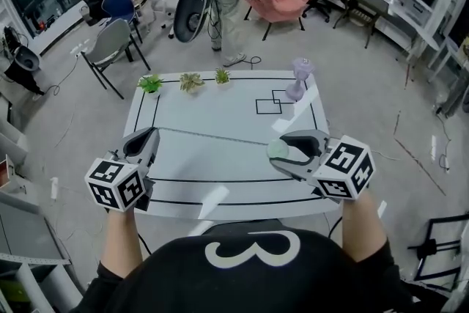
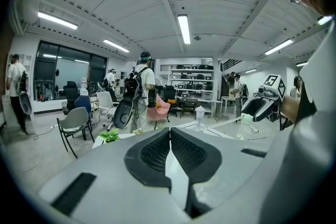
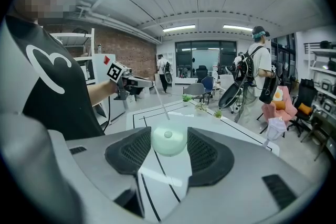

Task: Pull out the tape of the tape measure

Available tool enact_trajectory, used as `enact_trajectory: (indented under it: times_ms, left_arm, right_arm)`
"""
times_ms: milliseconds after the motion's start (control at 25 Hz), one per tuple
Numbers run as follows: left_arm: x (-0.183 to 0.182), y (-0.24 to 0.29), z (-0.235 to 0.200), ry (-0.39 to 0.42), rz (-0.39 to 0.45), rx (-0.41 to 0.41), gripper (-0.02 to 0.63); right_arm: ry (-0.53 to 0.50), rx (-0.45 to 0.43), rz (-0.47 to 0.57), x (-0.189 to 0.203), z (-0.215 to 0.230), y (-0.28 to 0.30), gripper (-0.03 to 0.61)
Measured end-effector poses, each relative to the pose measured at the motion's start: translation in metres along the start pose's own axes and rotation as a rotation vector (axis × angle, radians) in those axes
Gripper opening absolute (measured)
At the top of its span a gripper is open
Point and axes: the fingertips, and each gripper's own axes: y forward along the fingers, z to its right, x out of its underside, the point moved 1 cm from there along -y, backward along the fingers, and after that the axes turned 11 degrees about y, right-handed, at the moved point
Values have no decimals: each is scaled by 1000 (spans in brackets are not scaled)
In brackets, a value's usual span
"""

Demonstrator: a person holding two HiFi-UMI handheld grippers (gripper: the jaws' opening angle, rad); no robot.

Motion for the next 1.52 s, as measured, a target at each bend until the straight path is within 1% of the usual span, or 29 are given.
enact_trajectory:
  times_ms: [160,280,560,840,1000,1200,1360,1520]
  left_arm:
    - [2,0,-9,-12,-1,-39,12]
    - [4,0,-15,-38,-3,-65,12]
    - [7,10,-13,-47,-8,-57,12]
    - [7,24,0,-52,-12,-20,12]
    - [9,28,4,-54,-17,-13,12]
    - [10,31,3,-60,-23,-15,12]
    - [17,35,3,-71,-35,-10,12]
    - [31,44,5,-89,-64,2,12]
  right_arm:
    - [2,1,-5,1,4,1,219]
    - [9,9,-5,4,9,-1,219]
    - [16,15,-12,5,20,4,219]
    - [19,15,-26,9,26,8,219]
    - [21,31,-33,11,33,9,219]
    - [23,28,-37,11,37,11,219]
    - [35,29,-51,17,41,16,219]
    - [45,53,-89,31,51,28,219]
